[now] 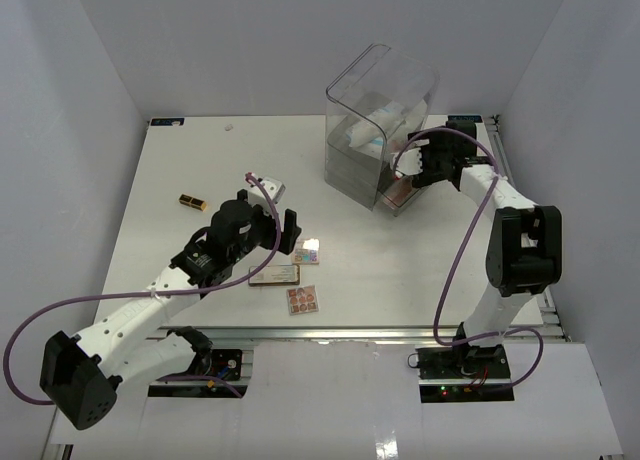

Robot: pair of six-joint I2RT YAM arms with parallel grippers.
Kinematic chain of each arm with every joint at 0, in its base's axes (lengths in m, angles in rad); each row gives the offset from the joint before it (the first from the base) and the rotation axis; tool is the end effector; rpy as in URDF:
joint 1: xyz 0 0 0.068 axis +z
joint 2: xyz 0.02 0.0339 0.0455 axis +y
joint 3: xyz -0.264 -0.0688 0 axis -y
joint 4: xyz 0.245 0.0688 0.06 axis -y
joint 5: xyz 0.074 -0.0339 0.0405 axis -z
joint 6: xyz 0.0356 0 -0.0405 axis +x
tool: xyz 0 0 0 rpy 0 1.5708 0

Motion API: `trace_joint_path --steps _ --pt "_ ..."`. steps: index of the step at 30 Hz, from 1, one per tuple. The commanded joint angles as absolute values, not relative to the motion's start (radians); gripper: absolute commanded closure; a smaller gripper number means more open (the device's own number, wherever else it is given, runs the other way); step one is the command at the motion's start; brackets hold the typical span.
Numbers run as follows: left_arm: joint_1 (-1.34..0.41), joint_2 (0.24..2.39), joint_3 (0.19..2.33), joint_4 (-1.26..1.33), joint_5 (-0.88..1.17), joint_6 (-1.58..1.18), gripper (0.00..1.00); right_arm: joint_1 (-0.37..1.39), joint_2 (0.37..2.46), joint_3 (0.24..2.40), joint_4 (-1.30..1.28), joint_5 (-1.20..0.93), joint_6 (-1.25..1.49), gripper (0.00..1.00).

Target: Organize the makeup

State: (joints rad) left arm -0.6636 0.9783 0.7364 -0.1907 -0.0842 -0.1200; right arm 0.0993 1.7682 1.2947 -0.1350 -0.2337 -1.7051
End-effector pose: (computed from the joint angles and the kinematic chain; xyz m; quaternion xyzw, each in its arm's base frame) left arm 0.1785 -0.1357 0.2862 0.2041 0.8168 -0.1728 0.5111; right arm 0.4035 0.0485 0.2520 -0.7243 0.5034 -0.2589 0.3936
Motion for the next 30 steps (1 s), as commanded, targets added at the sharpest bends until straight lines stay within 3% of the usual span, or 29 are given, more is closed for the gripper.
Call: trace_joint_path --steps 1,4,10,13,18,23,30 --pt "-0.660 0.971 0.741 -0.178 -0.024 -0.124 0.02 0.049 1.577 1.246 -0.152 -0.335 -1.573 0.03" --pt "-0.659 0.989 0.741 -0.176 0.049 -0.135 0.02 0.048 1.455 1.222 -0.260 -0.398 -1.429 0.10" --pt "-0.658 1.098 0.761 -0.178 0.169 -0.202 0.02 0.063 1.193 1.100 -0.468 -0.885 -1.003 0.10" --pt "-0.658 1.181 0.787 -0.208 0.174 -0.251 0.02 0.136 1.101 1.016 -0.468 -1.002 -0.786 0.10" --pt "-0.658 1.328 0.843 -0.310 0.078 -0.383 0.02 0.240 1.027 0.853 -0.301 -0.950 -0.477 0.10" --pt "-0.667 1.442 0.878 -0.358 0.004 -0.488 0.02 0.200 0.927 0.706 -0.020 -0.656 -0.215 0.10" --pt "-0.718 1.591 0.969 -0.377 -0.064 -0.548 0.02 0.164 0.876 0.638 0.068 -0.465 -0.091 0.10"
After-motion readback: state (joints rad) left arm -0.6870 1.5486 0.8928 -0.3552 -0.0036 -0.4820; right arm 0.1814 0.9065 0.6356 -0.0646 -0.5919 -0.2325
